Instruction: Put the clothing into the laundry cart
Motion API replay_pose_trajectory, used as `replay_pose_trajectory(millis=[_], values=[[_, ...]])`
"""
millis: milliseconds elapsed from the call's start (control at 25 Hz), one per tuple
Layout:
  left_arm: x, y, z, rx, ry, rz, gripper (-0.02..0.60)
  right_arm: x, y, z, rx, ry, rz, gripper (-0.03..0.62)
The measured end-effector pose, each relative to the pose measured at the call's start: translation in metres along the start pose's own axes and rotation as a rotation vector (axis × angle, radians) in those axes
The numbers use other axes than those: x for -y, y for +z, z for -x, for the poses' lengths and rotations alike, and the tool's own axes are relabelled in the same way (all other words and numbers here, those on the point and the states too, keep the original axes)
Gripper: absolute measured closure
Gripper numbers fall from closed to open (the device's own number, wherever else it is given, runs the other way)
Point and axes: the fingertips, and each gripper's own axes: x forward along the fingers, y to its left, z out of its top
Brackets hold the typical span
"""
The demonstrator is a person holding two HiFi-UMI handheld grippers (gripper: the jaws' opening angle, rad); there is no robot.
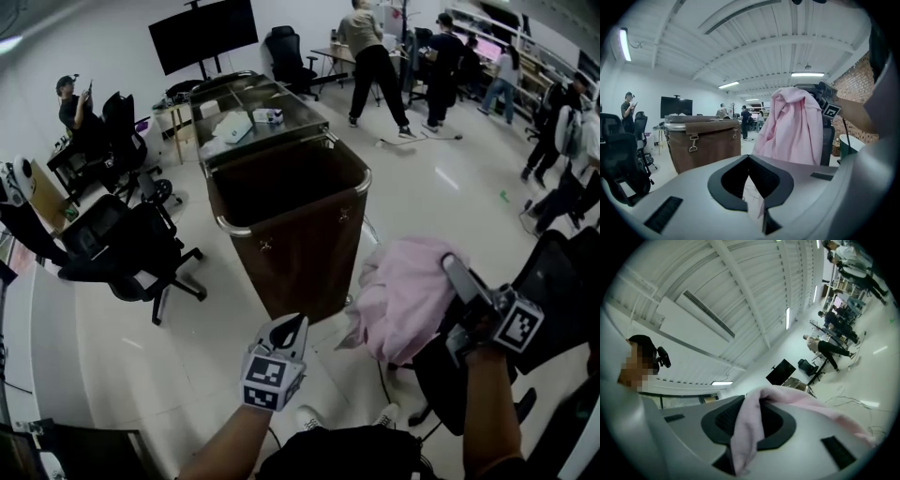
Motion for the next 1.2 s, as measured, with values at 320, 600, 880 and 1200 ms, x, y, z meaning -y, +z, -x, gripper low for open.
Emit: replay_pose_trajectory(millis=[320, 600, 880, 1200], values=[[-0.045, 0.001, 0.024, 0.026, 0.042, 0.010, 0.583, -0.028, -0.020, -0.045, -0.009, 0.054, 0.018, 0.516], [-0.066, 0.012, 0.036, 0.056, 0.057, 0.013, 0.583, -0.042, -0.032, -0.072, -0.030, 0.067, 0.040, 0.516], [-0.088, 0.020, 0.041, 0.066, 0.087, 0.016, 0.583, -0.062, -0.007, -0.106, 0.008, 0.103, 0.031, 0.516], [-0.115, 0.036, 0.038, 0.074, 0.160, 0.007, 0.583, -0.093, 0.054, -0.166, 0.024, 0.224, 0.100, 0.516]])
